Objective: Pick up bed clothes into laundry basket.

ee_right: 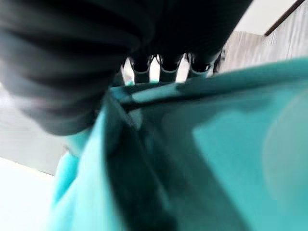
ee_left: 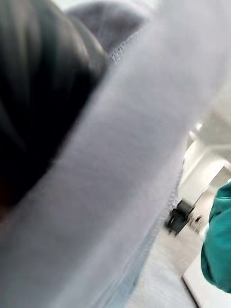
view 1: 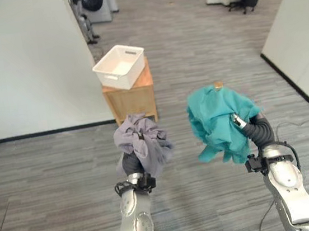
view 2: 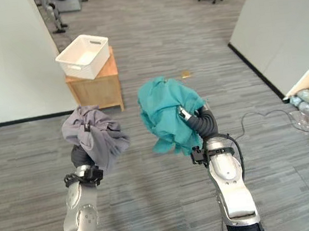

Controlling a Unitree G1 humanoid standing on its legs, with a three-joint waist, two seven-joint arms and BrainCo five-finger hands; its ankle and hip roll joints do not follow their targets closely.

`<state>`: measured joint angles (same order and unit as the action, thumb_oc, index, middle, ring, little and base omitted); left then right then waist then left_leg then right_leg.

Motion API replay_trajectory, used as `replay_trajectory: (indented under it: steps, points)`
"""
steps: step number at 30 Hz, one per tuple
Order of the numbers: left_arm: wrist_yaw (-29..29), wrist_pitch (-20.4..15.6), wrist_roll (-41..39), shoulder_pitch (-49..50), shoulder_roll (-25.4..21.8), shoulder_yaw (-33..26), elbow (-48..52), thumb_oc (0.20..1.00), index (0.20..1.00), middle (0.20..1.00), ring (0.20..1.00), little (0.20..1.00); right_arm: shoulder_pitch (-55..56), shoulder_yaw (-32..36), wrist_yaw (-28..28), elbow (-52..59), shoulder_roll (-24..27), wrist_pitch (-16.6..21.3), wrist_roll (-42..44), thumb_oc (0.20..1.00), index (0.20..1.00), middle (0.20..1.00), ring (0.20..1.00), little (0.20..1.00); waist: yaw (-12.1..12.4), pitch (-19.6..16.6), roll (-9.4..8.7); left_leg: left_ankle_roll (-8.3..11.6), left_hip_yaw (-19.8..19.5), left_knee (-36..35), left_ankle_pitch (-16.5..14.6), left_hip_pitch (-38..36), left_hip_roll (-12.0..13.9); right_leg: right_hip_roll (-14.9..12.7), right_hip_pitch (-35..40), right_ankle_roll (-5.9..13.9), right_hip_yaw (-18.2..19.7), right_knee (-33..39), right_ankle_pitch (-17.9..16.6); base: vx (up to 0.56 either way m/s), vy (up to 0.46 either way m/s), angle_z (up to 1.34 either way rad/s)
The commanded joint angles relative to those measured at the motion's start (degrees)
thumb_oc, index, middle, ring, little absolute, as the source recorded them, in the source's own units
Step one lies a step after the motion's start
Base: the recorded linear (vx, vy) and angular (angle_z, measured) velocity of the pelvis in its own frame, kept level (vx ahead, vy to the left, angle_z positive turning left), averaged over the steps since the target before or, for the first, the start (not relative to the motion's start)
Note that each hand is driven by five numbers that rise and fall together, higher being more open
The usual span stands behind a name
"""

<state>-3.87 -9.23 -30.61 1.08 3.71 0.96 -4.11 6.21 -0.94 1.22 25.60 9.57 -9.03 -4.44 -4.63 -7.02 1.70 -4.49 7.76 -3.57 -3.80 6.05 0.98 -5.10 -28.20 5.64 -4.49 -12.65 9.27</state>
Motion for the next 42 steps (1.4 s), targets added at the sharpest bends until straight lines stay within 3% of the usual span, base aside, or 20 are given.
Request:
replay_trajectory:
  steps: [1,2,5,8,11,14,16,18,21,22,24,26,28,31,32,33,36,38,40,42]
  points:
    - [-0.94,-2.47,2.94,0.09,0.98,3.48,7.06,0.2,0.2,0.2,0.2,0.2,1.67,3.84,2.41,2.16,1.44,5.09,-0.43,0.2,0.2,0.2,0.2,0.2,-1.06,-2.53,-2.5,5.38,5.35,-1.43,0.65,-4.33,1.85,-0.56,7.24,1.82,-1.4,17.65,-16.8,0.5,-0.122,1.02]
    - [-0.74,-1.94,3.51,-0.07,0.69,2.75,7.31,0.2,0.2,0.2,0.2,0.2,2.04,3.53,3.0,1.7,1.75,6.01,-1.02,0.2,0.2,0.2,0.2,0.2,-0.95,-2.01,-2.04,5.92,5.09,-1.43,-2.25,-8.5,1.72,-2.79,0.48,2.84,-6.81,17.65,-19.11,0.54,-0.169,0.59]
    - [-1.16,-1.64,3.5,0.27,0.87,2.4,7.08,0.2,0.2,0.2,0.2,0.2,3.33,3.42,3.52,1.58,2.71,6.54,-2.12,0.2,0.2,0.2,0.2,0.2,-1.71,-2.08,-2.23,5.75,3.3,-1.43,-4.73,-11.89,1.09,-3.11,-0.76,2.4,-7.22,17.65,-20.74,0.53,-0.163,0.24]
    - [-2.24,-1.11,3.38,1.96,2.17,3.26,6.9,0.2,0.2,0.2,0.2,0.2,5.39,4.25,1.75,1.81,2.78,6.39,-2.58,0.2,0.2,0.2,0.2,0.2,-2.73,-3.36,-2.45,6.41,1.15,-1.43,-8.36,-19.2,1.02,-1.77,5.24,-1.08,-6.37,17.65,-23.59,0.71,-0.292,0.45]
    - [-0.62,-1.56,3.78,2.85,2.88,2.46,7.47,0.2,0.2,0.2,0.2,0.2,3.53,2.72,0.28,1.51,4.58,6.21,-3.52,0.2,0.2,0.2,0.2,0.2,-0.92,0.58,-3.43,12.79,0.93,35.85,4.64,-6.17,4.74,-1.88,17.12,-2.21,-10.76,17.65,-21.36,0.49,-0.353,0.28]
    - [-0.76,-1.86,3.62,2.86,2.58,1.93,7.69,0.2,0.2,0.2,0.2,0.2,0.47,1.92,-0.26,0.58,5.58,5.9,-4.39,0.2,0.2,0.2,0.2,0.2,-0.22,1.19,-4.26,14.02,0.25,47.51,7.71,5.16,7.41,-2.33,18.79,-2.64,-12.79,17.65,-18.46,0.28,-0.222,0.03]
    - [-1.07,-2.11,3.07,3.28,2.64,0.91,7.64,0.2,0.2,0.2,0.2,0.2,-1.24,0.67,-0.77,0.08,6.08,5.3,-5.35,0.2,0.2,0.2,0.2,0.2,0.82,1.01,-4.03,12.39,2.27,43.18,5.36,12.12,8.37,-1.97,20.05,-2.87,-13.69,17.65,-15.8,0.34,-0.073,-0.14]
    - [-1.64,-2.49,2.26,4.64,2.2,0.65,8.3,0.2,0.2,0.2,0.2,0.2,-3.15,-1.68,-1.68,0.18,7.23,5.14,-6.7,0.2,0.2,0.2,0.2,0.2,2.97,0.44,-3.86,7.89,6.06,25.25,1.78,13.24,5.31,-0.84,23.48,-3.32,-13.75,17.65,-12.57,0.45,-0.02,-0.29]
    - [-2.18,-2.96,1.52,5.26,2.11,0.58,8.58,0.2,0.2,0.2,0.2,0.2,-6.37,-3.52,-1.84,-1.15,7.99,5.13,-8.45,0.2,0.2,0.2,0.2,0.2,4.65,0.19,-3.52,6.83,8.59,9.85,8.19,12.76,4.07,0.67,26.87,-3.57,-13.89,17.65,-9.7,0.43,-0.002,-0.51]
    - [-2.59,-2.45,1.35,4.95,2.25,0.96,8.45,0.2,0.2,0.2,0.2,0.2,-8.53,-3.77,-1.95,-1.44,8.07,4.25,-10.21,0.2,0.2,0.2,0.2,0.2,4.24,-0.27,-2.77,7.14,18.42,-0.57,11.5,11.04,7.73,1.71,29.25,-3.18,-15.92,17.65,-7.25,0.68,-0.011,-0.38]
    - [-2.36,-1.83,1.51,5.27,2.31,1.1,8.18,0.2,0.2,0.2,0.2,0.2,-12.51,-3.86,-2.25,-2.02,8.59,2.97,-11.81,0.2,0.2,0.2,0.2,0.2,3.97,-1.33,-2.64,6.26,26.02,-1.43,11.09,12.32,11.24,3.18,33.03,-3.38,-17.41,17.65,-4.81,0.5,-0.02,0.19]
    - [-2.63,-1.15,1.4,6.93,2.41,0.26,8.65,0.2,0.2,0.2,0.2,0.2,-16.56,-4.83,-3.68,-1.58,6.77,1.99,-13.81,0.2,0.2,0.2,0.2,0.2,4.71,-1.96,-2.09,5.27,26.82,-1.43,12.4,8.8,11.01,4.63,35.49,-2.99,-16.9,17.65,-5.12,0.5,-0.034,0.64]
    - [-2.96,-1.09,-0.29,8.26,3.43,-0.67,8.74,0.2,0.2,0.2,0.2,0.2,-20.37,-6.26,-3.28,-3.41,5.21,2.12,-15.62,0.2,0.2,0.2,0.2,0.2,6.85,-2.86,-3.18,5.33,21.61,-1.43,14.0,7.9,8.11,4.74,38.31,-1.61,-16.19,17.65,-4.87,0.5,0.014,0.34]
    - [-3.65,-0.78,-0.91,8.69,3.56,-0.57,8.82,0.2,0.2,0.2,0.2,0.2,-22.34,-7.37,-2.77,-4.93,4.76,2.28,-17.18,0.2,0.2,0.2,0.2,0.2,7.02,-2.92,-3.64,5.46,21.26,-1.43,14.5,6.79,7.82,4.62,39.1,-1.09,-16.17,16.18,-3.73,0.28,0.033,0.21]
    - [-4.66,0.14,-1.14,9.45,3.31,-0.12,8.96,0.2,0.2,0.2,0.2,0.2,-26.54,-8.54,-3.12,-6.7,4.78,1.5,-20.62,0.2,0.2,0.2,0.2,0.2,7.78,-3.48,-4.39,5.16,20.82,-1.43,13.83,4.86,7.12,2.88,38.36,1.76,-16.32,6.97,-4.54,0.46,0.061,0.68]
    - [-4.49,0.13,-0.96,9.2,2.73,0.13,9.14,0.2,0.2,0.2,0.2,0.2,-31.18,-9.42,-3.52,-7.68,4.59,0.89,-22.95,0.2,0.2,0.2,0.2,0.2,7.61,-3.08,-4.75,5.08,18.53,-1.43,13.05,3.67,6.57,0.09,32.61,4.89,-14.36,-6.05,-10.05,0.51,0.038,0.85]
    - [-3.98,0.3,-0.94,7.91,2.27,-0.16,8.77,0.2,0.2,0.2,0.2,0.2,-37.22,-10.0,-3.19,-10.17,3.6,-0.19,-24.54,0.2,0.2,0.2,0.2,0.2,7.23,-3.35,-3.55,5.2,16.63,-1.43,12.39,3.8,8.05,-0.27,20.62,4.02,-9.31,-16.44,-10.34,0.16,-0.049,0.97]
    - [-4.45,1.43,-1.27,5.83,1.6,-1.45,7.97,0.2,0.2,0.2,0.2,0.2,-44.5,-10.51,-2.04,-13.53,2.32,-1.52,-26.01,0.2,0.2,0.2,0.2,0.2,6.7,-3.68,-3.38,6.03,14.81,-1.43,11.61,4.47,9.09,0.14,14.34,1.08,-5.47,-6.65,-5.79,0.28,-0.221,0.66]
    - [-4.89,2.2,-1.45,6.03,1.56,-1.37,8.02,0.2,0.2,0.2,0.2,0.2,-46.14,-10.96,-1.85,-15.08,2.13,-1.84,-26.89,0.2,0.2,0.2,0.2,0.2,6.08,-3.67,-3.55,6.25,12.81,-1.43,11.0,4.28,8.2,1.02,13.68,0.72,-2.58,-1.12,-6.62,0.25,-0.147,0.64]
    - [-5.83,3.59,-1.83,6.13,1.13,-1.01,7.93,0.2,0.2,0.2,0.2,0.2,-48.96,-11.85,-0.08,-20.33,3.18,-2.54,-28.2,0.2,0.2,0.2,0.2,0.2,4.67,-3.36,-3.84,6.47,7.39,-1.43,8.84,3.37,5.98,1.5,12.7,-0.04,5.98,11.58,-11.57,0.4,-0.162,1.38]
